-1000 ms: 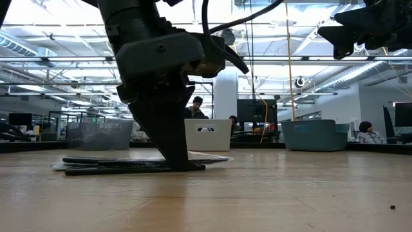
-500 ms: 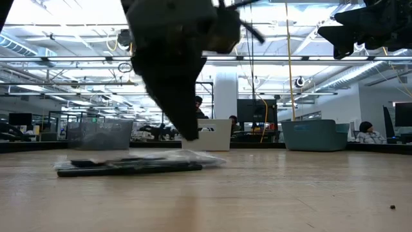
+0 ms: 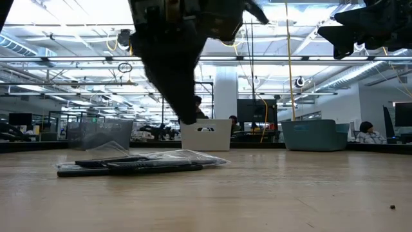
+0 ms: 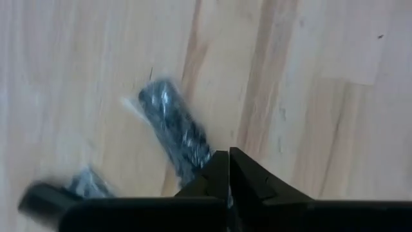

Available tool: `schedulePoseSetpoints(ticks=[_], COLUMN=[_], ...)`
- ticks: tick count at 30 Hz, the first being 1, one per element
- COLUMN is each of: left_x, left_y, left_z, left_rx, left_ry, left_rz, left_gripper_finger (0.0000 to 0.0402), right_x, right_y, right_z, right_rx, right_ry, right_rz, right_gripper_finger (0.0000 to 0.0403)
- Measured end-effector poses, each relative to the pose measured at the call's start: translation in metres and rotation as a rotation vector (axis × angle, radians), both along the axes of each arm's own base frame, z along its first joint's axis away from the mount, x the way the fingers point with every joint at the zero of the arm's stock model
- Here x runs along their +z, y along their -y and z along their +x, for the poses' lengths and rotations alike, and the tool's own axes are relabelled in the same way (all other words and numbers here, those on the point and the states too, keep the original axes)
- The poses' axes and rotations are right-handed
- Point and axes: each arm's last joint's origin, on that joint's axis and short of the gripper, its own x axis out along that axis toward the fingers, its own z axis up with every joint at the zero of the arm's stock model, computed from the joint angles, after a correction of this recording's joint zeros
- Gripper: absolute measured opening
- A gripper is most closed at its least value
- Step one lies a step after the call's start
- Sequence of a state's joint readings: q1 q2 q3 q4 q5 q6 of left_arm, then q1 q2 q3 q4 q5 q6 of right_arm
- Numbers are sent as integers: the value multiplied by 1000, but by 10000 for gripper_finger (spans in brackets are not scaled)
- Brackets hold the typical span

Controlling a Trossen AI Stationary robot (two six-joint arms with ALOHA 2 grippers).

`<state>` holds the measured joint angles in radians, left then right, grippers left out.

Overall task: Pick & Place Travel size toiletries
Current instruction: Put the black comb into the gray bin

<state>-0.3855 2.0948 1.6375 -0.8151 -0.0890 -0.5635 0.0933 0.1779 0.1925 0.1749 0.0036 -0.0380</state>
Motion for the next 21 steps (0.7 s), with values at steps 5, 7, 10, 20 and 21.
schedulePoseSetpoints(ticks=[5,7,10,20,21], left_x=[5,4,-1,-36,-39], left_y=[2,7,12,-1,-3], left_z=[-10,-11,-10,-1,-1], left_rx=[110,122,138,251,265], left_ry=[-54,-51,-41,-105,-120], left_rz=[-10,-17,-13,79,83], left_gripper_finger=[97,139,203,317,318], right_x=[0,0,0,0,0], right_y=[0,0,0,0,0], right_z=[0,0,0,0,0], right_rx=[1,0,0,1,1], right_ry=[0,0,0,-1,0], right_rz=[-2,-2,-3,-1,-1], right_gripper_finger=[210,210,210,210,210])
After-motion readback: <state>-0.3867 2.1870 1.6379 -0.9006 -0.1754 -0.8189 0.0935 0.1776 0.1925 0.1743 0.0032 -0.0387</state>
